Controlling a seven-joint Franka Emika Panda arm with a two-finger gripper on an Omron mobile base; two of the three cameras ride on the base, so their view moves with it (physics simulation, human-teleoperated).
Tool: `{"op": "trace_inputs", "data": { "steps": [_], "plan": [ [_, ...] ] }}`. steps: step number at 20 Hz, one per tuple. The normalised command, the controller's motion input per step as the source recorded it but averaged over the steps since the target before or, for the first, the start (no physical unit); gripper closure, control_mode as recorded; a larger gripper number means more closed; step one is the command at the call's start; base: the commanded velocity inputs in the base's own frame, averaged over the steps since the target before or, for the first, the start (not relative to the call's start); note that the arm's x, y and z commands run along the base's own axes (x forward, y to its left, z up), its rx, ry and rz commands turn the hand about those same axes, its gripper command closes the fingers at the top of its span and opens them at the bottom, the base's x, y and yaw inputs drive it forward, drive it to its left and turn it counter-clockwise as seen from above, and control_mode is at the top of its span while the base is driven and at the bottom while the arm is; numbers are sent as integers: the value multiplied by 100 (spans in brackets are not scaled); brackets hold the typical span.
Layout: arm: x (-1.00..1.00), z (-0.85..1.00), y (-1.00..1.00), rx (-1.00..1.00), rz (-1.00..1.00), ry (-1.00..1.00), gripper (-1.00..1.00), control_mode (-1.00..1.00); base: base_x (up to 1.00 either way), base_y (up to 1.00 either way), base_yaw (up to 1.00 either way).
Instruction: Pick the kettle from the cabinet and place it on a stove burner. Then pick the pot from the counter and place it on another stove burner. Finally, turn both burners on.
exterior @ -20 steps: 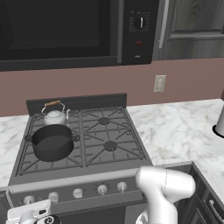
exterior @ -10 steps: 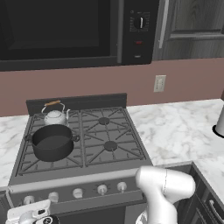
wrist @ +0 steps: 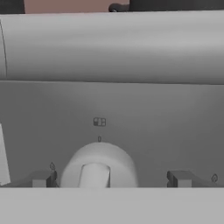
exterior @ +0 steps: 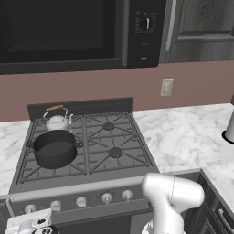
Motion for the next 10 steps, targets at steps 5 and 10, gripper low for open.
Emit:
{"op": "trace_inputs", "data": {
  "steps": [5, 10],
  "plan": [
    [20, -16, 34, 0, 0, 0, 100, -100, 0, 0, 0],
    [14, -2, 31, 0, 0, -2, 100, -100, 0, 0, 0]
  ]
}}
